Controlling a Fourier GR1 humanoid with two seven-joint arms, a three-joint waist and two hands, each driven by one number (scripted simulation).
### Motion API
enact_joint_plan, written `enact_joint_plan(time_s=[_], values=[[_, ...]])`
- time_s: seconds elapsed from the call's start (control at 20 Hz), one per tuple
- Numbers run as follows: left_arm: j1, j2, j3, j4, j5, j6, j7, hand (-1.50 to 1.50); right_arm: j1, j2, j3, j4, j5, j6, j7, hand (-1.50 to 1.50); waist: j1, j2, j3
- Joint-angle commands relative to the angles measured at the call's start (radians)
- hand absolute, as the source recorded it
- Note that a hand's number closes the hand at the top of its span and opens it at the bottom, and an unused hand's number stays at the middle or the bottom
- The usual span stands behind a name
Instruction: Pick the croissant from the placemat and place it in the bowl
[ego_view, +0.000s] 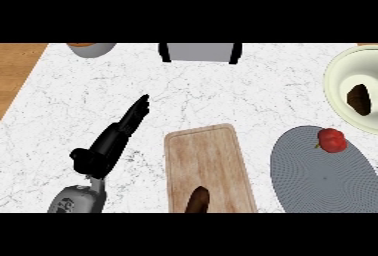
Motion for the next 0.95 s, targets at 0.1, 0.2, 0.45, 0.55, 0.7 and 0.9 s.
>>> enact_joint_plan(time_s=[0.1,0.2,0.45,0.55,0.7,0.9], values=[[0.021,0.016,0.024,-0.042,0.024,-0.011,0.042,0.0,0.103,-0.062,-0.115,-0.016,-0.131,0.007,-0.092,-1.5,-0.024,-0.013,-0.002],[0.056,0.016,0.023,-0.057,0.015,0.001,0.033,0.0,0.174,-0.087,-0.178,-0.018,-0.196,0.024,-0.156,-1.5,-0.03,-0.014,-0.001],[-0.006,-0.016,0.02,-0.006,-0.005,0.025,0.029,0.0,0.294,-0.135,-0.277,-0.039,-0.314,0.08,-0.285,-1.5,-0.044,-0.014,-0.001],[0.108,0.008,-0.007,-0.097,-0.01,0.004,0.007,0.0,0.39,-0.124,-0.315,-0.042,-0.361,0.094,-0.358,-1.5,-0.038,-0.019,-0.002],[0.008,0.008,0.024,-0.058,0.005,0.001,0.083,0.0,0.43,-0.212,-0.318,-0.043,-0.395,0.235,-0.33,-1.5,-0.045,-0.019,-0.003],[0.06,0.016,0.023,-0.034,-0.009,-0.012,-0.003,0.0,0.539,-0.212,-0.357,-0.01,-0.463,0.337,-0.436,-1.5,-0.04,-0.017,-0.002]])
